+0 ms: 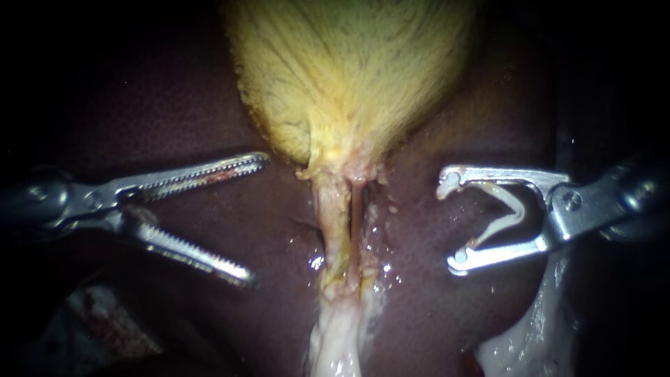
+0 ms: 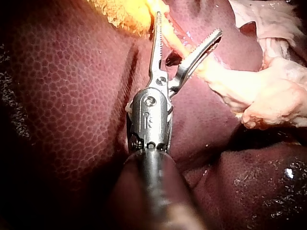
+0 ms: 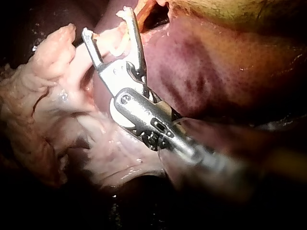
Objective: Grabbing gallbladder
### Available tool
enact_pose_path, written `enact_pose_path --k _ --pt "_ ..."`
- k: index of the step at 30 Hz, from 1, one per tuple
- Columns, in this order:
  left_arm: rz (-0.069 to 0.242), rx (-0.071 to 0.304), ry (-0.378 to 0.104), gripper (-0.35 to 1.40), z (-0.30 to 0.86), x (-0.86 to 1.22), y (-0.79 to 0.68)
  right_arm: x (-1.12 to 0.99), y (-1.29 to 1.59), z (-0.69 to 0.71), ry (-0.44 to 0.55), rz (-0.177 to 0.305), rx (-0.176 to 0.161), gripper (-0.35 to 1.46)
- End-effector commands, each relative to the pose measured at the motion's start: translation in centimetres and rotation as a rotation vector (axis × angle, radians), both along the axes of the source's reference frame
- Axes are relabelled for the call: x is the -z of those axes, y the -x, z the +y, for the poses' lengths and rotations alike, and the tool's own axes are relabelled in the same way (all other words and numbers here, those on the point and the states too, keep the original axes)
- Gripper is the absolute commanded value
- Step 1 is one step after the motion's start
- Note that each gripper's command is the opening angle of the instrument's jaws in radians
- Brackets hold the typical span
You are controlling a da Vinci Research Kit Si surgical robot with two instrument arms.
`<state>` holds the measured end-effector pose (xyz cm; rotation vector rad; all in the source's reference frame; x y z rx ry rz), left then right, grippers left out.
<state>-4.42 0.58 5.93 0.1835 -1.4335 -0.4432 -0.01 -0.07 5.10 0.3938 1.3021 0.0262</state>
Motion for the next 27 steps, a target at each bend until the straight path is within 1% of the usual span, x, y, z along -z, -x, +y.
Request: enact_pose_path --k 1,7,10,13,16,19,22,27 --pt "0.000 0.000 0.000 0.93 0.00 0.00 0.01 0.00 0.00 0.00 0.000 0.000 0.000 0.60" --pt "0.002 0.000 0.006 0.91 0.01 -0.02 0.03 0.00 0.00 0.00 0.000 0.000 -0.001 0.60" --pt "-0.002 0.006 -0.023 0.88 0.02 -0.03 0.06 0.00 0.00 0.00 0.000 -0.001 -0.001 0.60" --pt "-0.006 0.021 -0.069 0.86 0.06 -0.05 0.14 0.00 0.00 0.00 0.000 -0.001 -0.001 0.60" --pt "-0.004 0.031 -0.087 0.86 0.12 -0.12 0.22 0.00 0.00 0.00 0.000 0.000 -0.001 0.60" --pt "-0.002 0.038 -0.092 0.86 0.18 -0.20 0.27 0.00 0.00 0.00 0.000 -0.001 -0.001 0.60" --pt "-0.001 0.056 -0.114 0.85 0.23 -0.29 0.26 0.00 0.00 0.00 0.000 0.000 -0.001 0.60" --pt "0.010 0.075 -0.119 0.83 0.31 -0.44 0.24 0.00 0.00 0.00 0.000 -0.001 -0.001 0.60"
